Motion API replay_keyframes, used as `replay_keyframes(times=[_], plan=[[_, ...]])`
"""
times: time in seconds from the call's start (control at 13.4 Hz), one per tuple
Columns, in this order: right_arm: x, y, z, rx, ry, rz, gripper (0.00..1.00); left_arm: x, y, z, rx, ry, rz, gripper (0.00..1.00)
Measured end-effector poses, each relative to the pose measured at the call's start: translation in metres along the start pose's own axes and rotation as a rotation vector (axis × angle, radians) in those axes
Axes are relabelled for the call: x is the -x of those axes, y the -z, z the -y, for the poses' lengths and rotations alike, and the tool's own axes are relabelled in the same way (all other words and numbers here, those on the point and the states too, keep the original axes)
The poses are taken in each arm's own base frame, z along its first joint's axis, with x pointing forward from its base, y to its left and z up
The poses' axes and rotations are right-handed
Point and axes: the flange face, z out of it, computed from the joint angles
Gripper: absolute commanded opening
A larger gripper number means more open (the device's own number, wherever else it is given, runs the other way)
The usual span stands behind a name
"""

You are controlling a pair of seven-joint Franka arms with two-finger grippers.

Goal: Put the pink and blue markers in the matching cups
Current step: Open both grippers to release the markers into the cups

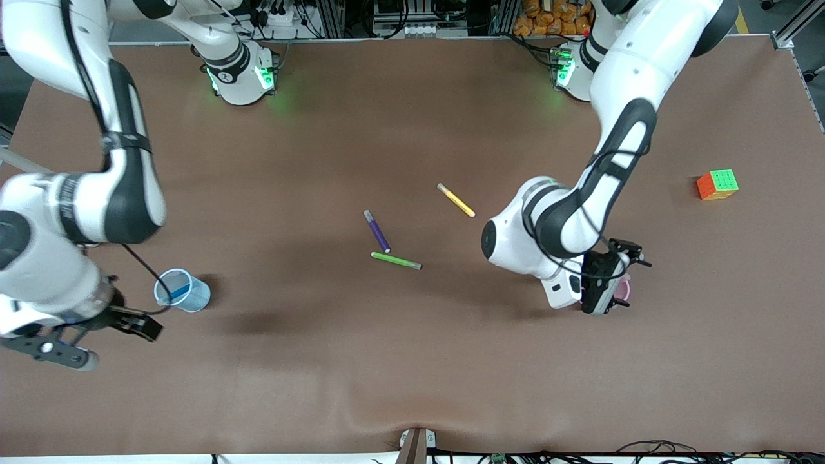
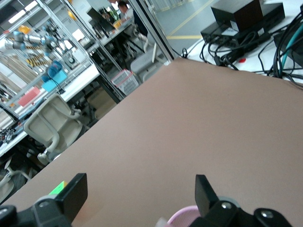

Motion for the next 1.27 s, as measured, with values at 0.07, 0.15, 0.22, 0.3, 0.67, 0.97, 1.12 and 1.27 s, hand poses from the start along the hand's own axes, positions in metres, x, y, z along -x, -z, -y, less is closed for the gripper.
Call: replay_keyframes(times=[0.07,0.15,0.22,0.3,0.67,0.97,1.12,1.27], plan=[[0.001,0.015,-0.004,-0.024,0.011,0.033,1.00,-0.013,0.013,0.013,0.018,-0.019,0.038,1.00],[0.002,0.029,-0.006,-0.041,0.011,0.065,1.00,-0.025,0.024,0.025,0.034,-0.036,0.065,1.00],[0.005,0.044,-0.010,-0.054,0.002,0.096,1.00,-0.035,0.033,0.035,0.049,-0.049,0.091,1.00],[0.007,0.059,-0.015,-0.082,-0.011,0.123,1.00,-0.042,0.041,0.045,0.065,-0.065,0.124,1.00],[0.024,0.120,-0.070,-0.158,-0.077,0.191,1.00,-0.084,0.069,0.085,0.159,-0.135,0.269,1.00],[0.058,0.172,-0.093,-0.165,-0.076,0.280,1.00,-0.102,0.087,0.112,0.230,-0.176,0.357,1.00],[0.081,0.201,-0.102,-0.174,-0.068,0.322,1.00,-0.113,0.089,0.128,0.271,-0.200,0.427,1.00],[0.090,0.207,-0.109,-0.178,-0.071,0.343,1.00,-0.125,0.093,0.145,0.314,-0.205,0.489,1.00]])
